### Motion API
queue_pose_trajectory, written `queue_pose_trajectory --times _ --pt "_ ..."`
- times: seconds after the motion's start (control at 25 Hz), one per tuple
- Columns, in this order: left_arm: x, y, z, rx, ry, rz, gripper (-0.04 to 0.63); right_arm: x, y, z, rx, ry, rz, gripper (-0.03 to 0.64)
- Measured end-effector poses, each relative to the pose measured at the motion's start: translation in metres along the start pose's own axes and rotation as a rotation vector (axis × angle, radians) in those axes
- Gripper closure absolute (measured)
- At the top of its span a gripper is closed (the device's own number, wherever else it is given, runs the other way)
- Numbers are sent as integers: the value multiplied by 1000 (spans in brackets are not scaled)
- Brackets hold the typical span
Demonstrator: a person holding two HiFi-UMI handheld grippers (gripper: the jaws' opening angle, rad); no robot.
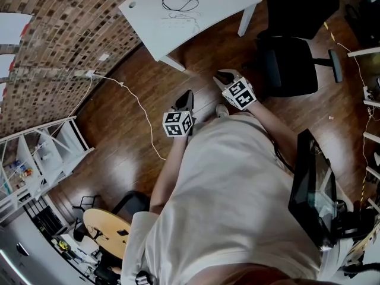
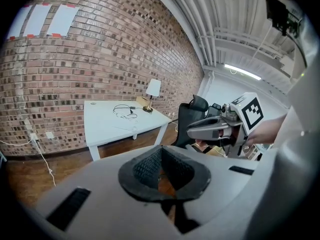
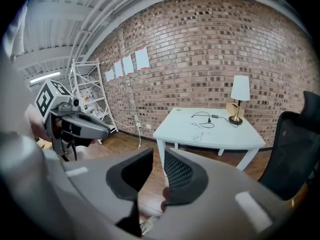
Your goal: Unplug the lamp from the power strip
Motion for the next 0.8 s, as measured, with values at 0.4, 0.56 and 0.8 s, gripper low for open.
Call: queue_pose_trajectory --times 0.4,0.56,0.8 --pt "3 4 5 -11 8 -2 591 5 6 -6 5 9 19 554" --pt "4 5 5 -18 13 -5 591 6 8 -6 10 22 25 554" --pt "4 7 5 -19 21 -4 591 5 9 -5 5 28 19 554"
Point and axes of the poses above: the fingertips, and each gripper's own axes: z backward along the fingers, y to its left, x out of its top, the point moved 9 cm from there along z, backward along the fingers, and after that the axes turned 8 degrees about z, right-handed, at the moved point
